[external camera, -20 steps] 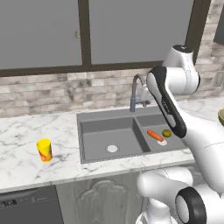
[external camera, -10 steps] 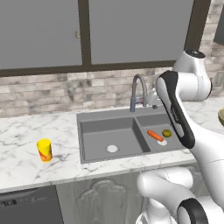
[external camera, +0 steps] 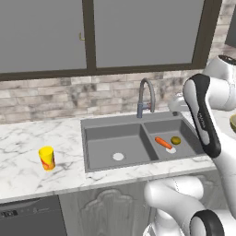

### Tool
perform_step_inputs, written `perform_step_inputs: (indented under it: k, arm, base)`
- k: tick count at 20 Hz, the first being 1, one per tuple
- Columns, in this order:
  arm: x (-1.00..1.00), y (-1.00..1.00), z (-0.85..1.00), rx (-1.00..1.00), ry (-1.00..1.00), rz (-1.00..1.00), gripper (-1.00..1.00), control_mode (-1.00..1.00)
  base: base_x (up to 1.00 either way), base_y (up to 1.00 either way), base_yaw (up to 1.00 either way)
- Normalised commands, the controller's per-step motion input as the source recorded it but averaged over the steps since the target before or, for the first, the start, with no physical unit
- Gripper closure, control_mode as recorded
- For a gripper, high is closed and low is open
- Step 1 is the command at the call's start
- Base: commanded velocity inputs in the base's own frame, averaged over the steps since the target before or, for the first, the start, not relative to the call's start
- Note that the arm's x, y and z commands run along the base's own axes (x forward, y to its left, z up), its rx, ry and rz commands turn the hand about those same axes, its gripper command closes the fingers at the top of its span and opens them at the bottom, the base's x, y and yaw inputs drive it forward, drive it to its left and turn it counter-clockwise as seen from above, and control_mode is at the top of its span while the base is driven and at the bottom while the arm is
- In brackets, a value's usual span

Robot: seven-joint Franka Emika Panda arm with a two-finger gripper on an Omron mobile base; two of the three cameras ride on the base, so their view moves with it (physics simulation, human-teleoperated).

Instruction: Remove the carrot and orange from the sink. Then move the bowl and cup from the counter to the sink for washing.

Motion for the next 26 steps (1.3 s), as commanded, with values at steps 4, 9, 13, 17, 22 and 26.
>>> perform_step_inputs:
  k: [4, 9, 13, 17, 22, 26]
  arm:
    - [-0.04, -0.37, 0.00, 0.07, 0.02, 0.00, -1.00, -1.00]
    - [-0.01, -0.32, -0.06, 0.02, 0.00, 0.07, -1.00, -1.00]
    - [0.00, -0.23, -0.13, 0.00, 0.01, 0.16, -1.00, -1.00]
    - [0.00, -0.21, -0.19, 0.00, 0.00, 0.15, -1.00, -1.00]
    - [0.03, -0.15, -0.17, 0.00, -0.01, 0.08, -1.00, -1.00]
    - [0.11, -0.07, -0.19, -0.07, 0.00, 0.00, -1.00, -1.00]
  base:
    - [0.00, 0.00, 0.00]
    - [0.00, 0.00, 0.00]
    - [0.00, 0.00, 0.00]
    - [0.00, 0.00, 0.00]
    - [0.00, 0.00, 0.00]
    - [0.00, 0.00, 0.00]
